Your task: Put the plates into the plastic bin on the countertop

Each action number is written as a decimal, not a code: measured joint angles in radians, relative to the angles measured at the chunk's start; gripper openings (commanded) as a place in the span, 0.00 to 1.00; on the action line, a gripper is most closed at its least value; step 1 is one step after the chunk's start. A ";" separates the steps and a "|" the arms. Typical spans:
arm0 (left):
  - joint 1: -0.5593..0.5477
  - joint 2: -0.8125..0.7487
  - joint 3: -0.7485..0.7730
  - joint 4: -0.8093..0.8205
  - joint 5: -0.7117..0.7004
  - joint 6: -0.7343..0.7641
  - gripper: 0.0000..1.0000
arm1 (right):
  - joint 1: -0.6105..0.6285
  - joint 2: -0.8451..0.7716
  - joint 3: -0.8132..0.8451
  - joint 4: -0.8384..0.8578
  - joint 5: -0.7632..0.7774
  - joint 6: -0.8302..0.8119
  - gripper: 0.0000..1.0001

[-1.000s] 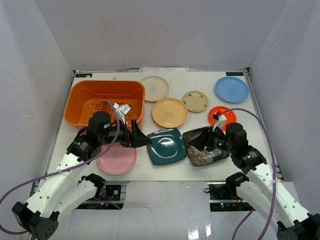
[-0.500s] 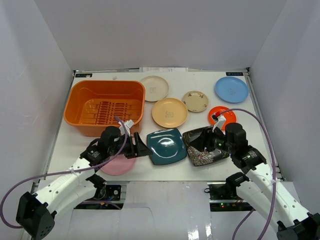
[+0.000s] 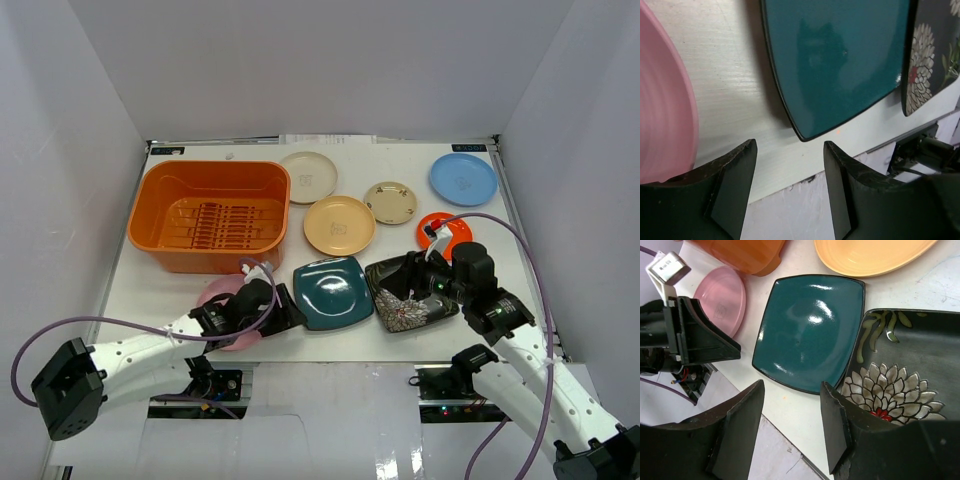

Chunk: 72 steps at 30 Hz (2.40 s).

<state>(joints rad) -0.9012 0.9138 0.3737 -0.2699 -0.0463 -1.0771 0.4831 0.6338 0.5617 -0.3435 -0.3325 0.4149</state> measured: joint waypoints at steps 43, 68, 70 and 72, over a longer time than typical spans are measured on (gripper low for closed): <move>-0.163 -0.315 -0.279 0.210 -0.251 -0.281 0.00 | 0.112 0.104 -0.248 0.301 -0.003 0.196 0.90; -0.163 -0.443 -0.048 -0.027 -0.159 -0.153 0.00 | 0.174 0.209 -0.308 0.588 0.039 0.334 0.76; -0.163 -0.425 -0.031 -0.018 -0.153 -0.138 0.00 | 0.174 0.220 -0.333 0.647 0.018 0.365 0.63; -0.163 -0.405 -0.002 -0.013 -0.151 -0.120 0.00 | 0.174 0.228 -0.352 0.692 0.008 0.393 0.55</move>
<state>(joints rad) -1.0645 0.5091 0.3717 -0.2829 -0.1974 -1.1969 0.6567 0.8616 0.2092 0.3485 -0.3248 0.8082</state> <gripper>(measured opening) 0.028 0.629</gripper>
